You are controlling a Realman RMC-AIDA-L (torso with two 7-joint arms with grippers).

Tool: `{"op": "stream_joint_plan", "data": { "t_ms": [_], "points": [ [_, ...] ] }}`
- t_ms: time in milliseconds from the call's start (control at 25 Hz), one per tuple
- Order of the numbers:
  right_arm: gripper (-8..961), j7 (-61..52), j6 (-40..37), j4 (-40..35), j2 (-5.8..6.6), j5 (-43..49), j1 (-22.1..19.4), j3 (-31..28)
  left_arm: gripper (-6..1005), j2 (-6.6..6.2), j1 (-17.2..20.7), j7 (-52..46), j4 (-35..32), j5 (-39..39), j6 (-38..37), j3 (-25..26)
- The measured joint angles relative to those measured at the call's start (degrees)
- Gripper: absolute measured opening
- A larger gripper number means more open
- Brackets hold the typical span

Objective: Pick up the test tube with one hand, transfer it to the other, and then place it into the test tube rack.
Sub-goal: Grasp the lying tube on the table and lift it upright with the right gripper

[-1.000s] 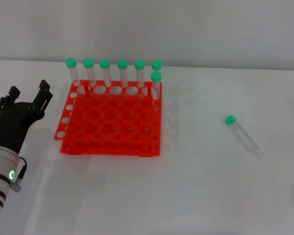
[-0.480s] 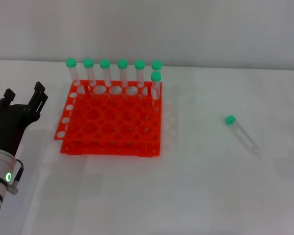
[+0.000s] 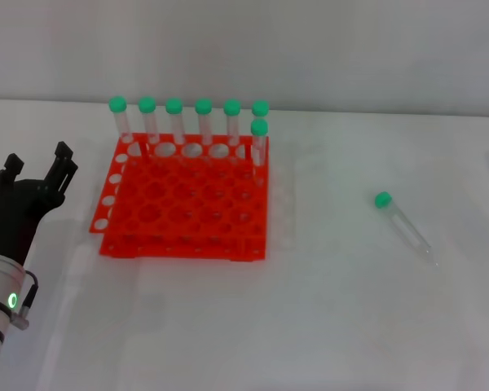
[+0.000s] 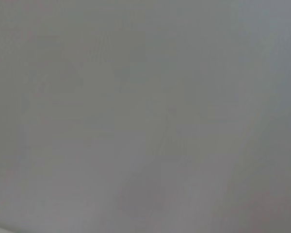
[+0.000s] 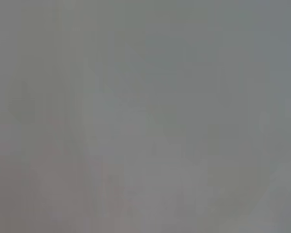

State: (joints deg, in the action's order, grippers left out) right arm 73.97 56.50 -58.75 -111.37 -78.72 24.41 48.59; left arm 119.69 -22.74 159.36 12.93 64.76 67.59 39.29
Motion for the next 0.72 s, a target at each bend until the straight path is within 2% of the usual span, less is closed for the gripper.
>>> {"op": "stream_joint_plan", "data": {
  "t_ms": [160,280,400,440,720],
  "points": [
    [851,-17.95,5.97,-17.06,-1.11,19.96,0.69,2.83,854,0.0,-0.08,-0.02,-0.01,0.11,0.0,0.09],
    [849,-27.49,12.56,-27.33,-3.3,32.01,1.94,6.35,853,-0.02,-0.28,-0.02,0.0,0.17,0.0,0.15],
    [848,-33.77,16.91,-31.48,-3.89,37.64,3.06,11.55,853,-0.01,-0.41,-0.02,-0.01,0.19,0.0,0.17],
    [848,-37.09,18.45,-32.19,-3.82,39.83,3.68,15.07,852,-0.01,-0.41,-0.02,-0.01,0.21,0.0,0.17],
    [844,-47.35,20.07,-30.3,-3.94,45.19,6.72,27.91,850,-0.21,-1.08,0.25,-0.07,0.92,-0.69,0.18]
  ]
}}
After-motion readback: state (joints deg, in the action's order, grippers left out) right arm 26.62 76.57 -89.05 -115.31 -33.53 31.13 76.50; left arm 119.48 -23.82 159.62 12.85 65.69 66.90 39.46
